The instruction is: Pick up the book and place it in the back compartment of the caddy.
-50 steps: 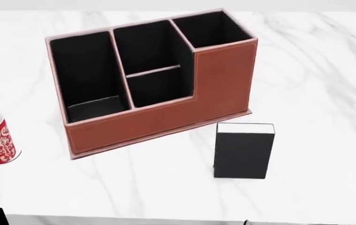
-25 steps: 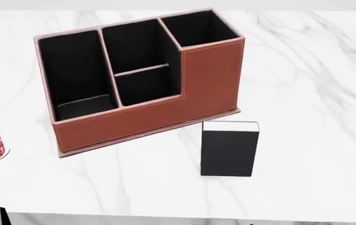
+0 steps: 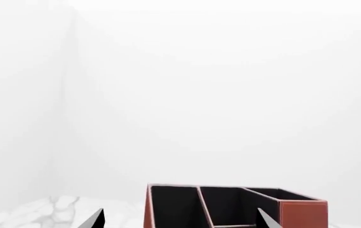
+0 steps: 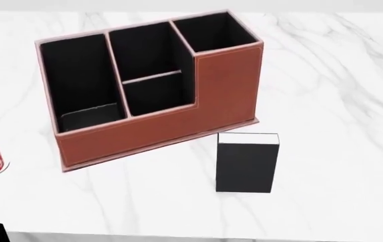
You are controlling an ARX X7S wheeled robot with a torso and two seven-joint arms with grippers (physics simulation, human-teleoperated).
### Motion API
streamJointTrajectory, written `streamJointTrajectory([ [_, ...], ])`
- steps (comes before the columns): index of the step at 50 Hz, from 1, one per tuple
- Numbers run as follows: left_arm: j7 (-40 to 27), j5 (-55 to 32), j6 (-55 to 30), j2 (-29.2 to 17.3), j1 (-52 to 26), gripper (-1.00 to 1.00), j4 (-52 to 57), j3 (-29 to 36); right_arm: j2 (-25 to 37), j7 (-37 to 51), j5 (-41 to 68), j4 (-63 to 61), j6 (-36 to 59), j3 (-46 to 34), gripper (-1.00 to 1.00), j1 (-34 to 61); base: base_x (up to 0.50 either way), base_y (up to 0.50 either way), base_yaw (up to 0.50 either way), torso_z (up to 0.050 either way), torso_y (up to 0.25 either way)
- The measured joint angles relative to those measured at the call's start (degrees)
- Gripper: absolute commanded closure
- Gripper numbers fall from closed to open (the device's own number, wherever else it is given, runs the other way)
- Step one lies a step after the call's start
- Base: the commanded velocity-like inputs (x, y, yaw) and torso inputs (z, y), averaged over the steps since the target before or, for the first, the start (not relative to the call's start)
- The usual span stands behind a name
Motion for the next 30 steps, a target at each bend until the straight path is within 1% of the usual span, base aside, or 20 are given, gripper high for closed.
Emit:
streamJointTrajectory([
  [30,-1.2,-0.3,0.2,-1.0,-0.3,-1.00,-0.3,0.9,0.8,1.2,0.2,0.5,-2.0,-0.5,-1.00,0.0,0.10,0.00,0.00,0.000,0.000],
])
